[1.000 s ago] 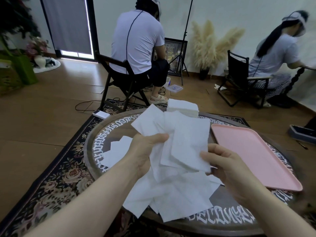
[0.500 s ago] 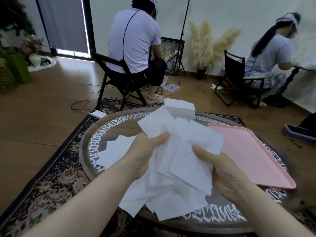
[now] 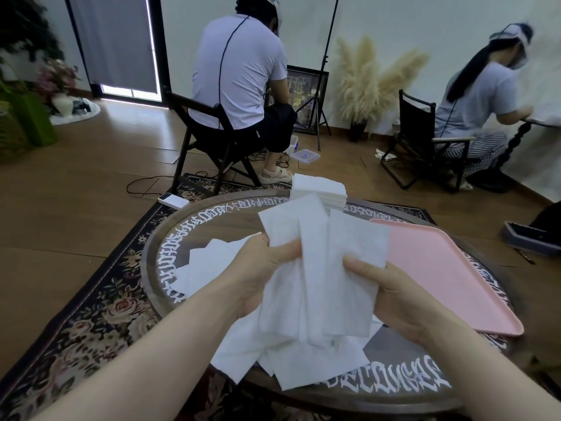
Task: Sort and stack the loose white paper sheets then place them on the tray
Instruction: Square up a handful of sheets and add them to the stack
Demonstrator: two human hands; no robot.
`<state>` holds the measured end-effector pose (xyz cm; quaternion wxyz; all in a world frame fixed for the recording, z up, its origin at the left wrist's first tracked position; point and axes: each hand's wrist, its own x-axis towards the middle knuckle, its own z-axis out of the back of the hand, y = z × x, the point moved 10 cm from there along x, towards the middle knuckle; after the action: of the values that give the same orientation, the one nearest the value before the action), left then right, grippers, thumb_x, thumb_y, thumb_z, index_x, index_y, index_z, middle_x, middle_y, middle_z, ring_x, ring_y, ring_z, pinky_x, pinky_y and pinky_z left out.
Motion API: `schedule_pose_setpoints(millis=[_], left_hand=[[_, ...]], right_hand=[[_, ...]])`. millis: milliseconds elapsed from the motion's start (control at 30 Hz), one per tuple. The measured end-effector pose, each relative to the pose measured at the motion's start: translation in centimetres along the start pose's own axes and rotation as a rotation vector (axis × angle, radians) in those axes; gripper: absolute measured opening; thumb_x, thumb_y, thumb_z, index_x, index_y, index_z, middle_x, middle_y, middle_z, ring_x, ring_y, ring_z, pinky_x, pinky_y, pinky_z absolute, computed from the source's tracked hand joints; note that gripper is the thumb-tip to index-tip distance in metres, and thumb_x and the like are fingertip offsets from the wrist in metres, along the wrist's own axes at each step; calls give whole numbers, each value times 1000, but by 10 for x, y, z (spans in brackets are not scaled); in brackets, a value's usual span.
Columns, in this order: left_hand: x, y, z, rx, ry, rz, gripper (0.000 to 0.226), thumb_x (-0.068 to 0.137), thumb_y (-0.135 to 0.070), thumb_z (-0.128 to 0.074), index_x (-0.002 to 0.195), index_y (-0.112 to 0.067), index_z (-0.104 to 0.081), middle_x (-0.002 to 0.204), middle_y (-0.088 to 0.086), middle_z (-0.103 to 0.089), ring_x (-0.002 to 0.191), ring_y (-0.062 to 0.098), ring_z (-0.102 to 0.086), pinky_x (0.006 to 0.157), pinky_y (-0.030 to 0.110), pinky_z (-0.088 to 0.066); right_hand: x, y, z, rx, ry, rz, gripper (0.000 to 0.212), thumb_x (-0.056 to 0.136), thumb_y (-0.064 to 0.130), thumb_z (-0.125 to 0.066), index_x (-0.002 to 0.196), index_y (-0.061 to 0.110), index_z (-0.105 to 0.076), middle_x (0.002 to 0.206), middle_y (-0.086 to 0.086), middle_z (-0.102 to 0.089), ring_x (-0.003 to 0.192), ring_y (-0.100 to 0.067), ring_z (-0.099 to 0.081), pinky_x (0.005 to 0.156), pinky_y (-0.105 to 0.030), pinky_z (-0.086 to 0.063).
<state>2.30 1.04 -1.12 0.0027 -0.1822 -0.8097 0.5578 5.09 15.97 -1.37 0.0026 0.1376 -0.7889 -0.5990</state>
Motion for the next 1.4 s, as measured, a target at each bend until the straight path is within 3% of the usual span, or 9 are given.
schedule_pose_setpoints(millis=[267, 433, 533, 667, 767, 867, 1033, 1167, 1400], left_hand=[[1, 2, 10, 11, -93, 46, 35, 98, -24, -56, 123, 0, -64, 119, 14, -70, 114, 30, -65, 98, 40, -49], [-1, -6, 11, 4, -102, -33, 25, 100, -21, -52, 101, -5, -71, 92, 5, -77, 81, 16, -73, 70, 28, -58], [-1, -15, 28, 15, -247, -123, 23, 102, -22, -51, 99, -9, -70, 94, 4, -76, 89, 20, -71, 81, 34, -56], [2, -27, 47, 214, -365, -180, 22, 102, -19, -49, 90, -18, -68, 90, -1, -75, 91, 22, -70, 83, 37, -55], [6, -14, 31, 303, -277, -105, 19, 100, -18, -53, 100, -9, -70, 103, 14, -74, 103, 35, -68, 94, 51, -52], [8, 14, 4, 178, -125, 25, 26, 99, -26, -55, 112, -8, -69, 112, 12, -73, 107, 30, -68, 99, 46, -51], [6, 35, -15, -215, 4, 173, 41, 100, -36, -50, 88, -8, -79, 91, 10, -77, 77, 23, -75, 60, 30, -59], [3, 31, -15, -235, 37, 164, 62, 97, -57, -40, 123, -7, -66, 117, 14, -71, 109, 30, -68, 93, 43, -52], [1, 20, 1, -109, -96, 0, 24, 97, -22, -58, 110, -6, -69, 100, 9, -76, 89, 22, -73, 79, 35, -59]], right_hand=[[-1, 14, 17, -47, -266, 201, 45, 74, 23, -74, 118, 12, -67, 111, -5, -75, 97, -20, -73, 67, -24, -58], [-8, 18, 31, 11, -412, 287, 46, 65, 21, -79, 109, 11, -69, 102, -5, -77, 90, -22, -74, 63, -26, -59], [-14, 27, 42, 62, -487, 336, 37, 67, 15, -76, 103, 10, -70, 97, -3, -77, 85, -18, -74, 61, -24, -58], [-14, 46, 40, 145, -367, 379, 32, 75, 12, -69, 106, 12, -70, 107, -5, -75, 95, -20, -73, 74, -31, -61], [-6, 39, 21, 187, -235, 306, 28, 78, 12, -67, 105, 12, -74, 111, -9, -74, 99, -24, -72, 76, -34, -61], [2, 21, 0, 181, -198, 227, 36, 77, 12, -68, 112, 5, -68, 108, -11, -75, 95, -25, -73, 71, -33, -61], [-2, 9, 10, 9, -382, 176, 27, 77, 14, -74, 104, 11, -70, 93, -2, -78, 80, -15, -75, 57, -22, -57], [-7, 9, 17, -120, -404, 163, 25, 79, 21, -74, 103, 15, -71, 95, 3, -78, 85, -14, -74, 68, -26, -55], [-15, 22, 19, -181, -396, 207, 34, 73, 32, -70, 99, 10, -73, 91, -5, -78, 78, -19, -75, 61, -27, -60]])
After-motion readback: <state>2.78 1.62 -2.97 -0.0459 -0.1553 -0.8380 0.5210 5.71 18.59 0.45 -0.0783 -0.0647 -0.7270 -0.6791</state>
